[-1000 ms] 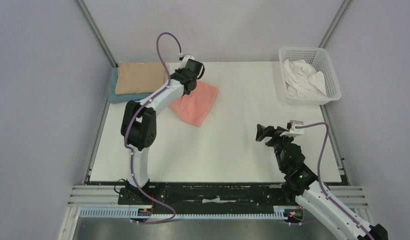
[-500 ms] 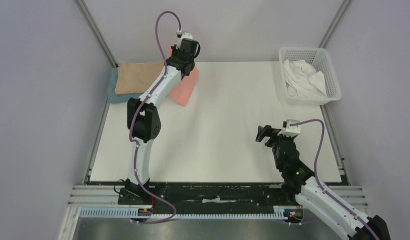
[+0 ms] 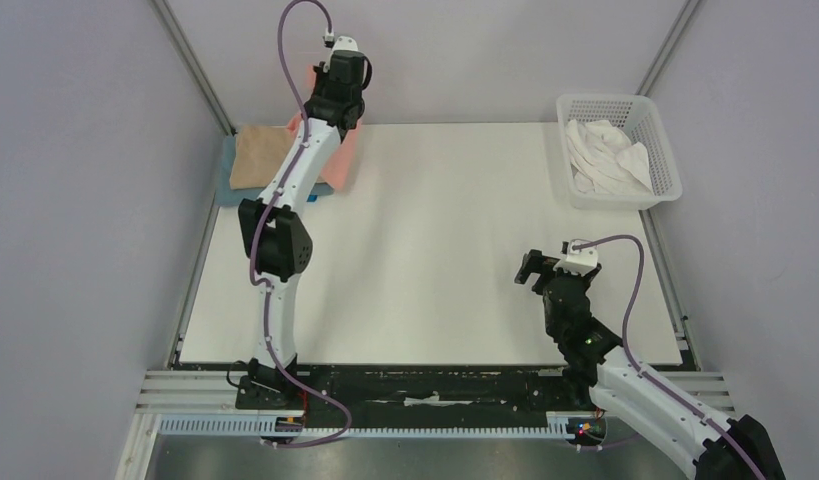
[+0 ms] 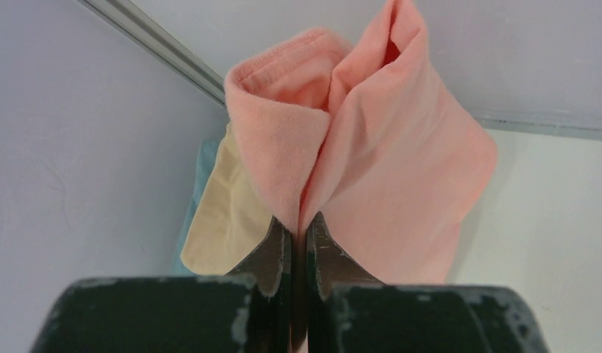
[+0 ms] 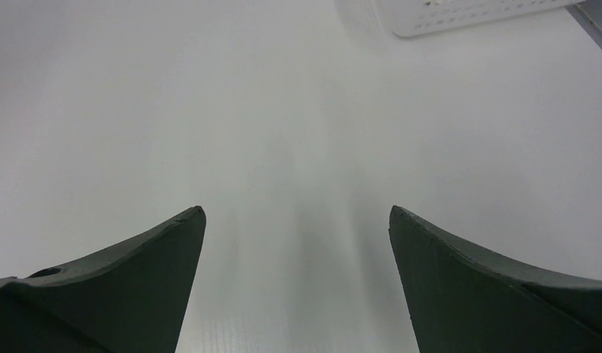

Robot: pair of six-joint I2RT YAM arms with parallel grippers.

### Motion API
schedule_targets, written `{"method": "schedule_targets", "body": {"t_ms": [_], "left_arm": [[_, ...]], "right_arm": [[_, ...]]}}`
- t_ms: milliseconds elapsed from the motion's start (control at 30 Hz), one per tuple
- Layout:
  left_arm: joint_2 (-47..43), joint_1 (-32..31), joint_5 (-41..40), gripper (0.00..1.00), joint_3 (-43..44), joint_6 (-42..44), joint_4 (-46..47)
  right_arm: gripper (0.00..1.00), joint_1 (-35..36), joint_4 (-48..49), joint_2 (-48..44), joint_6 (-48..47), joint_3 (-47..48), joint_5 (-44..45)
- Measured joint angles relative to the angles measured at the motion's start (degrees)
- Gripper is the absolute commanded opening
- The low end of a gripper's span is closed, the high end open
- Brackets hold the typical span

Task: Fold and stack the t-shirts
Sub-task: Put the neatly folded tshirt into the corner of the board with the left arm

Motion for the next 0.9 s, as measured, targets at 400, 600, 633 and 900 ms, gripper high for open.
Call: {"method": "schedule_targets", "body": {"t_ms": [400,600,633,900], "left_arm": [[0.0,3.5,1.3,0.02,3.1,-0.1,0.2],[0.4,6.8,1.5,0.02,3.1,-0.1,0.4],[0.7,7.4,1.5,0.02,3.1,-0.1,0.5],[4.5,14.1,4.6,0.02,-1.6,0.0,4.7]], "right_arm": [[0.98,0.0,0.0,0.3,-0.9,0.0,3.5],[0.98,0.0,0.0,0.9,-0.9,0.0,4.1],[0.98,0.0,0.0,1.0,-0.9,0.0,4.5],[0.98,0.0,0.0,2.5,-1.0,0.0,5.2]]}}
